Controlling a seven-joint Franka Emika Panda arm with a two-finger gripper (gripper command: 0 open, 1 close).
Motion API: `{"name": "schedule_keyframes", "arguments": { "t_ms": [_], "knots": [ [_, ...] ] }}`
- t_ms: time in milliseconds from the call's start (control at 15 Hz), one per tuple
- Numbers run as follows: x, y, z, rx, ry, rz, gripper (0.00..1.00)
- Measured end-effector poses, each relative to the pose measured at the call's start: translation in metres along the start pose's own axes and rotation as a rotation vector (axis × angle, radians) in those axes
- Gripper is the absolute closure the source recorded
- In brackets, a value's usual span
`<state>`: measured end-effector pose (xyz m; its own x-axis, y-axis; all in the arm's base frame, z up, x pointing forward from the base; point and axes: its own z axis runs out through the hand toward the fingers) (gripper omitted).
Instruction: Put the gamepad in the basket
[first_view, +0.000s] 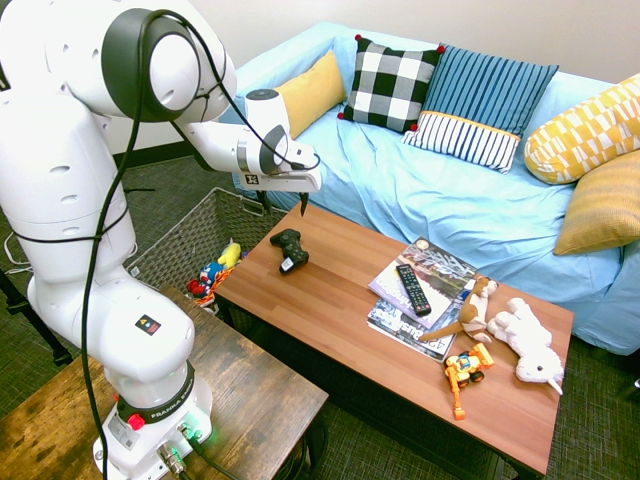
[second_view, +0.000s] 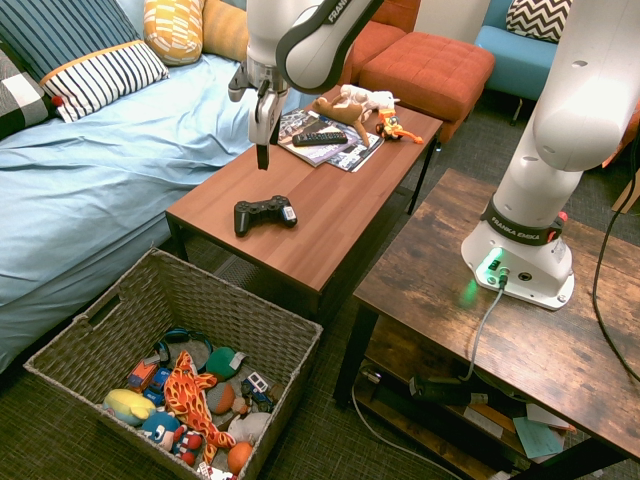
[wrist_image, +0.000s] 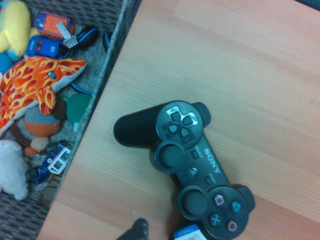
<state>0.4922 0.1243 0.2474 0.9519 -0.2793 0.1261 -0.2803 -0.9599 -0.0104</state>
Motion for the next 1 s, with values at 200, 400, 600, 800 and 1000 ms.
{"name": "schedule_keyframes", "arguments": {
  "t_ms": [200,400,600,800,1000],
  "knots": [
    [-0.007,0.000,0.034,-0.029,0.000,-0.076,0.00],
    [-0.006,0.003,0.066,-0.068,0.011,-0.123,0.00],
    [0.000,-0.004,0.092,-0.099,0.004,-0.143,0.00],
    [0.004,-0.013,0.108,-0.110,-0.001,-0.146,0.00],
    [0.003,-0.015,0.121,-0.114,-0.019,-0.133,0.00]
  ]
}}
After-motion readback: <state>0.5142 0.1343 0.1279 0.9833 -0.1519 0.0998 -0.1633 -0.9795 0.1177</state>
